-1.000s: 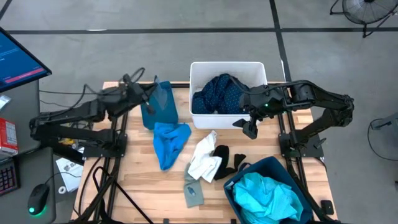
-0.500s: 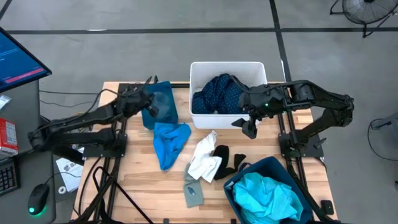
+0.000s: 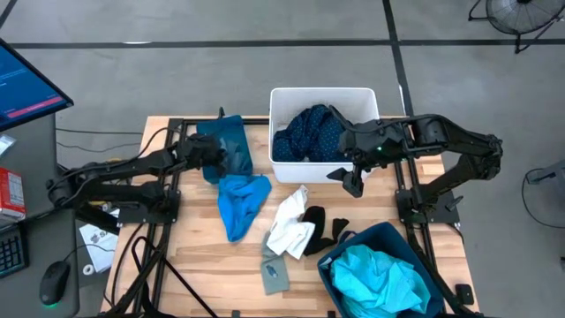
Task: Pick & Place Cloths
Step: Put the blue sock into the blue bin, then put the white shorts into the dark blue bin
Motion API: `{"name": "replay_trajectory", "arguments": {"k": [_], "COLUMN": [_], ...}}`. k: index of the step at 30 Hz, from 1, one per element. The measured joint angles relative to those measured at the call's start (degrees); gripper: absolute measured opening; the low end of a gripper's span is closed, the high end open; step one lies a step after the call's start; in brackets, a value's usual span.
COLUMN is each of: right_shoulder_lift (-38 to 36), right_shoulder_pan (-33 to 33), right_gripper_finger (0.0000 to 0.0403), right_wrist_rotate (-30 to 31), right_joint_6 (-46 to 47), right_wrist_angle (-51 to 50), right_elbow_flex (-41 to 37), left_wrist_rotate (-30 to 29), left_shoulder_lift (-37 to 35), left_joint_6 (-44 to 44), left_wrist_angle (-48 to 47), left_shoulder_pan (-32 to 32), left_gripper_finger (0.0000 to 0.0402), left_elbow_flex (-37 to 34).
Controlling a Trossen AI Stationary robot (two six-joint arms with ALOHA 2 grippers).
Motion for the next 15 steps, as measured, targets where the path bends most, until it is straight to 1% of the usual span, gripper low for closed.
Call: {"name": "replay_trajectory", "arguments": {"k": [3,6,9,11,13,15], "right_shoulder_lift": [0.00,0.00,0.00,0.00,0.00,0.00], "right_shoulder_pan": [0.59,1.12,1.44,1.46,1.43,1.35], "right_gripper_finger": [0.0302,0.0302,0.0302,0.0302,0.0302,0.0302], "right_wrist_rotate": [0.00,0.00,-0.02,-0.03,-0.02,-0.02], "right_joint_6": [0.13,0.13,0.13,0.13,0.13,0.13], "right_wrist_angle": [-0.05,-0.18,-0.20,-0.25,-0.52,-0.73], "right_elbow_flex": [0.00,0.00,0.00,0.00,0.00,0.00], "left_wrist_rotate": [2.20,2.78,6.83,10.01,11.23,12.04], "left_shoulder_lift": [-0.18,-0.59,-1.73,-2.65,-3.41,-4.06], "left_joint_6": [1.72,1.50,1.27,0.21,-1.20,-1.85], "left_wrist_angle": [0.19,0.24,-0.13,0.24,0.23,0.13], "left_shoulder_pan": [0.00,0.00,-0.76,-2.06,-3.64,-5.84], "left_gripper_finger": [0.0108,0.0157,0.0211,0.0244,0.0270,0.0287], "left_elbow_flex": [0.00,0.00,0.37,1.75,3.41,5.43]}}
